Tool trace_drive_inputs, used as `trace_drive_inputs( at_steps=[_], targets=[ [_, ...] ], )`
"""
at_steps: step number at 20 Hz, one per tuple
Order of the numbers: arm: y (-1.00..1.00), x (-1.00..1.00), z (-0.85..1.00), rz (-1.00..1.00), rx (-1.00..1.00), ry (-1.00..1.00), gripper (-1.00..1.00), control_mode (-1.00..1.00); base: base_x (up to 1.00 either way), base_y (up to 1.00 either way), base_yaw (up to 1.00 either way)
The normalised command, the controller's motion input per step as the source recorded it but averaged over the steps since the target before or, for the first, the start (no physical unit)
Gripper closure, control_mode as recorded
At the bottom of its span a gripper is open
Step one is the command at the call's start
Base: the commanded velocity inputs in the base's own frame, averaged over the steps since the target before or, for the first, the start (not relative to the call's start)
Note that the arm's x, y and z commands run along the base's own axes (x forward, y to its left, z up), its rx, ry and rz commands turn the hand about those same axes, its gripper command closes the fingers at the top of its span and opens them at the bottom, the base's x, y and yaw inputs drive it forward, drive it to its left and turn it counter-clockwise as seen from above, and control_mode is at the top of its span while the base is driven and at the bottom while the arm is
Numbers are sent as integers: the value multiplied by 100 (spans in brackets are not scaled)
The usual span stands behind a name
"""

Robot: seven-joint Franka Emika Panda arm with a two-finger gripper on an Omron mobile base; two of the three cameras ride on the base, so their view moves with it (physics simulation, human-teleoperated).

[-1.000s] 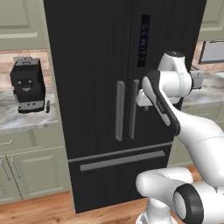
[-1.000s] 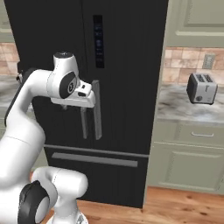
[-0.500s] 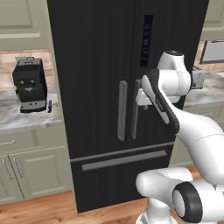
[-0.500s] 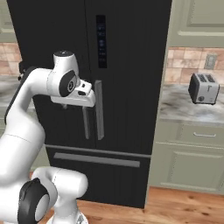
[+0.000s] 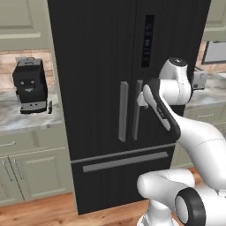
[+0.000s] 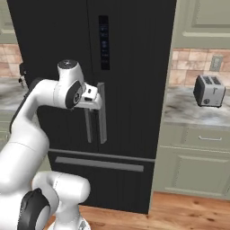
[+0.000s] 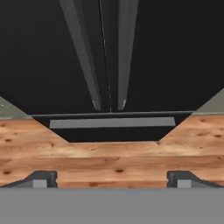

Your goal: Retrieve the butter from the fridge and place it on a plate on the dining table. Then retrieve the butter knife by the fridge and place it near the plate.

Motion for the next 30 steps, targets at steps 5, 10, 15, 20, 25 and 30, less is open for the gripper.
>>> trace_drive_inputs(
  at_steps=[5,10,15,20,25,30],
  targets=[
    [-14,57,-19,0,0,-3,-100,-100,0,0,0],
    [0,57,-16,0,-1,-3,-100,-100,0,0,0],
    [0,60,-8,0,-1,-1,-100,-100,0,0,0],
    [0,52,-6,0,0,0,-100,-100,0,0,0],
    [0,44,-9,0,0,-1,-100,-100,0,0,0],
    [0,37,-20,0,-2,-5,-100,-100,0,0,0]
  ],
)
